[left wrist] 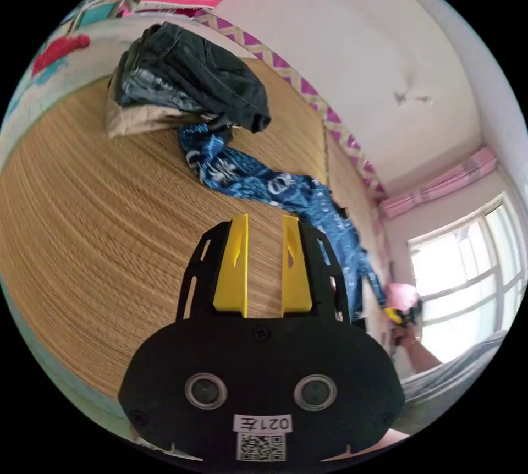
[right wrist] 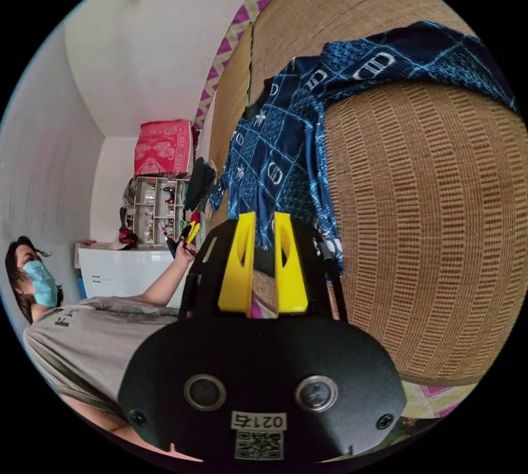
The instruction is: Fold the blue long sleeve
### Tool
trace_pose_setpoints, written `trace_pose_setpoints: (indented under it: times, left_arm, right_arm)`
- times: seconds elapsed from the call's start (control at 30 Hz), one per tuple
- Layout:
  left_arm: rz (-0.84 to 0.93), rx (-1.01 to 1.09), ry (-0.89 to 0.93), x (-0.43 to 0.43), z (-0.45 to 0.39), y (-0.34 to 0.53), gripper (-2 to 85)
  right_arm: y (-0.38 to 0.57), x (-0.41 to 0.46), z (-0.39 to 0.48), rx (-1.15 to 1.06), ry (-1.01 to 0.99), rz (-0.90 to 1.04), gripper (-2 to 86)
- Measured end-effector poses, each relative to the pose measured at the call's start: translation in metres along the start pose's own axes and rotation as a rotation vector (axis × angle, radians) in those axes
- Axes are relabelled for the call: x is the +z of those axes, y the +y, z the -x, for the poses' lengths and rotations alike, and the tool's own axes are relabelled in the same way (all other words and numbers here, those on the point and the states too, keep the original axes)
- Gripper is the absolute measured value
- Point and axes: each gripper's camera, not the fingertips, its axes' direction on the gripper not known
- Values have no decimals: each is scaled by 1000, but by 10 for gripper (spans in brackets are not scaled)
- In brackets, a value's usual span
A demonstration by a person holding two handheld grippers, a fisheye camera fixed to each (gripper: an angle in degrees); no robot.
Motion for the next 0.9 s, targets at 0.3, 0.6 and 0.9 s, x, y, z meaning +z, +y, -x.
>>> trace_pose_setpoints:
  times: [0.3,0.6,0.9]
  left_arm:
    - [163,528,-471,105,-30,-94,104]
    - [131,386,-417,104,32,-111,5]
    - [-174,-255,104,-45,241,-40,-9]
  right_arm:
    - [53,46,100,35,48,34,56]
    - [100,60,122,242,4,-52,45]
    - [82,87,145,231,-29,40,24]
